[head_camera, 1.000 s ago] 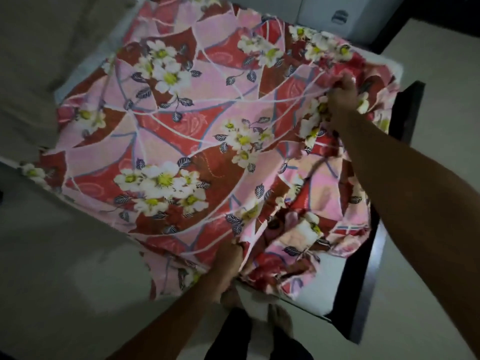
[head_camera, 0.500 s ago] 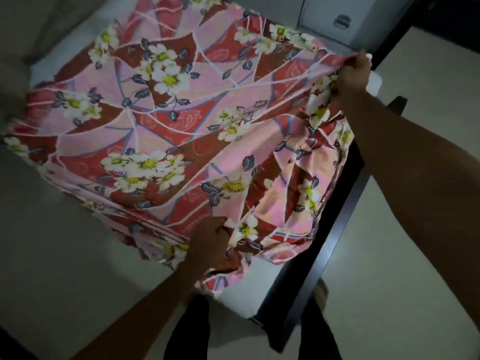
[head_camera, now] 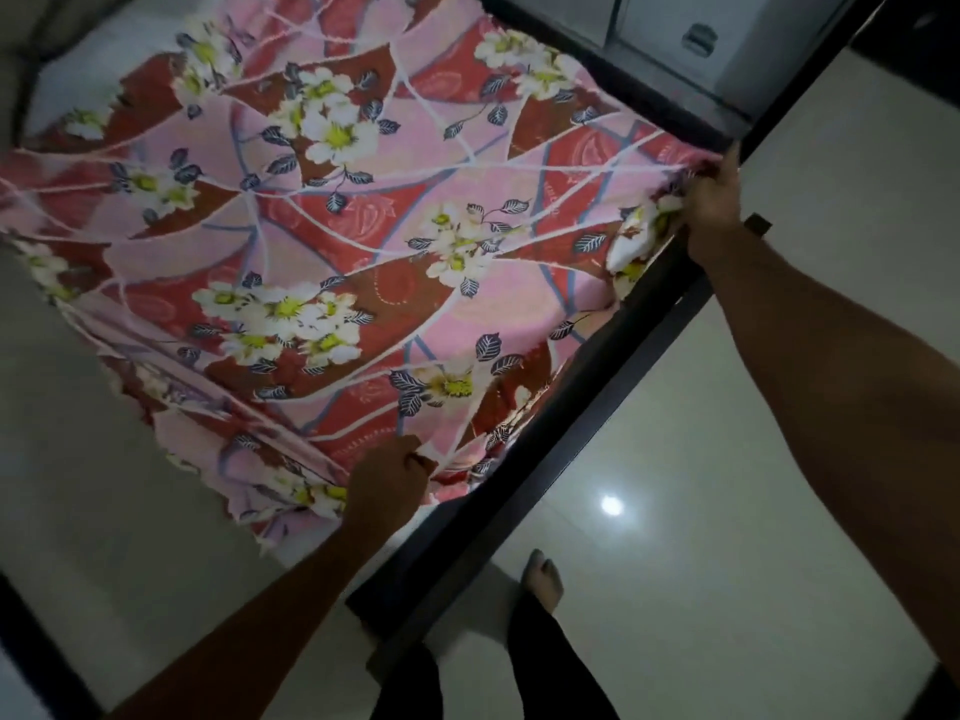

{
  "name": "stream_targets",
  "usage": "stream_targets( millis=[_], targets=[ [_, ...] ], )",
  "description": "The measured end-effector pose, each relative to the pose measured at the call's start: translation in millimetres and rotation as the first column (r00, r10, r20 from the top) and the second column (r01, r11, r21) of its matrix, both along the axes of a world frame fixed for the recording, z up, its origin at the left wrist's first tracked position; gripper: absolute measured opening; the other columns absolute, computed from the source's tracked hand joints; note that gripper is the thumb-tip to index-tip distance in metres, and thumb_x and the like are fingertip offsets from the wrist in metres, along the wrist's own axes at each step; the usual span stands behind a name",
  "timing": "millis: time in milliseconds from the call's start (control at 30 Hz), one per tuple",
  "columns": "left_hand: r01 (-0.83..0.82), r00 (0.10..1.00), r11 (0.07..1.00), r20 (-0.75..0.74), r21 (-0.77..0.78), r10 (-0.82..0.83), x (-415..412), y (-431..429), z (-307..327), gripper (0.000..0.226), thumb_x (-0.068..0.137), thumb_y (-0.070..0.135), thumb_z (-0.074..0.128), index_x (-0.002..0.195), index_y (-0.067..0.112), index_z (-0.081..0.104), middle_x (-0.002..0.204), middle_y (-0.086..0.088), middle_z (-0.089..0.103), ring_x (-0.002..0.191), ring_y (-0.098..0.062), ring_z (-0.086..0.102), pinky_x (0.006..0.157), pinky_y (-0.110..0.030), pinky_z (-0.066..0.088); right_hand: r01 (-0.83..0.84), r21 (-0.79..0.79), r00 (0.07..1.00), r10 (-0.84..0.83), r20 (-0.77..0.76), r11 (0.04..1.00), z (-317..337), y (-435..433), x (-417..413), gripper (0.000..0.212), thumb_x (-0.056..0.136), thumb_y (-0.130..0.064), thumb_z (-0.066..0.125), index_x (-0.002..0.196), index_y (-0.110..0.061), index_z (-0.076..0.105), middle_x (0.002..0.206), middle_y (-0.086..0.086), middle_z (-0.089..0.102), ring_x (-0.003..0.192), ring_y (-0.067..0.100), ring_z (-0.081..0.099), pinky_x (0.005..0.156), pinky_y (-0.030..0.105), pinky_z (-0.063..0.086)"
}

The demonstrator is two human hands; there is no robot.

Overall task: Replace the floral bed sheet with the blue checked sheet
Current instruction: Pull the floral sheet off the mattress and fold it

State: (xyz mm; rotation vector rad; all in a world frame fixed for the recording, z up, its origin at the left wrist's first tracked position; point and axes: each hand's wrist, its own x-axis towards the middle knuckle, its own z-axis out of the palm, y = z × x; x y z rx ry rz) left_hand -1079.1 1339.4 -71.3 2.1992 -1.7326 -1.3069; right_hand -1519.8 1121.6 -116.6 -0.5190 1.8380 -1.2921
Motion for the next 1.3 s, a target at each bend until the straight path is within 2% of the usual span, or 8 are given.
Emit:
stream_targets(
  millis=[67, 267, 500, 767, 867, 1000, 1200, 1300],
  targets=[
    [-0.105, 0.994, 0.994, -0.014, 0.025, 0.105, 2, -1, -9, 0.013, 0.094, 0.018, 0.054, 0.085, 0.017, 0.064, 0.078, -0.007, 0.07, 0.068, -0.024, 0.071, 0.062, -0.04, 0.059, -0.041, 0.043, 0.994, 0.036, 0.105, 0.998, -16, 12, 4, 0.077, 0.091, -0.02, 0.058, 0.155, -0.036, 0.019, 0.133, 0.008, 0.061, 0.106, 0.025, 0.066, 0.07, 0.038, 0.061],
    [0.062, 0.998, 0.997, 0.001, -0.046, -0.062, 11, 10, -30, 0.024, 0.092, 0.001, 0.052, 0.071, 0.012, 0.056, 0.059, 0.006, 0.045, 0.054, -0.009, 0.045, 0.053, -0.018, 0.036, 0.271, 0.165, 0.943, -0.296, 0.153, 0.948, -65, 85, 84, 0.056, 0.086, -0.028, 0.063, 0.139, -0.011, 0.051, 0.129, 0.012, 0.062, 0.108, 0.022, 0.062, 0.095, 0.033, 0.051],
    [0.047, 0.998, 0.942, -0.031, -0.333, -0.061, 49, 25, -29, 0.021, 0.083, 0.002, 0.05, 0.099, 0.009, 0.063, 0.094, 0.003, 0.063, 0.087, -0.009, 0.059, 0.075, -0.017, 0.048, -0.362, 0.16, 0.932, 0.36, 0.044, 0.918, -62, 257, 306, 0.015, 0.096, -0.031, 0.065, 0.094, -0.019, 0.055, 0.086, -0.008, 0.065, 0.075, -0.005, 0.06, 0.064, 0.01, 0.045],
    [-0.195, 0.981, 0.952, -0.032, -0.235, 0.193, 134, 90, -48, 0.017, 0.086, -0.005, 0.055, 0.093, 0.004, 0.068, 0.097, -0.012, 0.07, 0.092, -0.017, 0.061, 0.083, -0.031, 0.049, -0.333, 0.156, 0.943, 0.333, 0.03, 0.93, -48, 318, 410, 0.028, 0.088, -0.05, 0.066, 0.099, -0.026, 0.058, 0.097, -0.008, 0.068, 0.088, 0.009, 0.064, 0.077, 0.033, 0.054],
    [-0.122, 0.99, 0.981, 0.056, -0.151, 0.132, 164, 108, -61, 0.035, 0.076, 0.007, 0.058, 0.109, 0.0, 0.067, 0.11, -0.017, 0.066, 0.101, -0.03, 0.061, 0.09, -0.045, 0.051, -0.502, 0.131, 0.804, 0.517, -0.296, 0.855, -51, 316, 409, 0.052, 0.081, -0.061, 0.068, 0.118, -0.027, 0.055, 0.106, -0.011, 0.068, 0.095, 0.01, 0.064, 0.085, 0.032, 0.053],
    [0.17, 0.948, 0.976, 0.293, -0.133, -0.125, 188, 112, -76, 0.075, 0.07, 0.016, 0.067, 0.141, 0.011, 0.045, 0.142, -0.015, 0.047, 0.113, -0.039, 0.051, 0.09, -0.048, 0.048, -0.663, 0.271, 0.635, 0.716, -0.29, 0.698, -72, 318, 395, 0.086, 0.074, -0.064, 0.074, 0.143, -0.032, 0.034, 0.123, -0.001, 0.067, 0.109, 0.02, 0.065, 0.091, 0.036, 0.054],
    [0.353, 0.865, 0.905, 0.451, -0.238, -0.219, 197, 85, -87, 0.077, 0.074, 0.028, 0.074, 0.142, 0.014, 0.039, 0.133, -0.018, 0.049, 0.115, -0.04, 0.051, 0.078, -0.047, 0.053, -0.712, 0.375, 0.471, 0.799, -0.373, 0.594, -100, 346, 378, 0.019, 0.082, -0.033, 0.062, 0.101, -0.028, 0.063, 0.096, 0.002, 0.07, 0.084, 0.027, 0.065, 0.066, 0.04, 0.056],
    [0.358, 0.811, 0.914, 0.549, -0.19, -0.203, 202, 80, -91, 0.058, 0.08, 0.036, 0.068, 0.129, 0.011, 0.049, 0.116, -0.018, 0.053, 0.101, -0.04, 0.055, 0.067, -0.046, 0.051, -0.754, 0.37, 0.416, 0.83, -0.37, 0.543, -88, 347, 382, 0.034, 0.075, -0.017, 0.062, 0.107, -0.023, 0.069, 0.095, 0.004, 0.07, 0.084, 0.028, 0.064, 0.064, 0.038, 0.056]
  ],
)
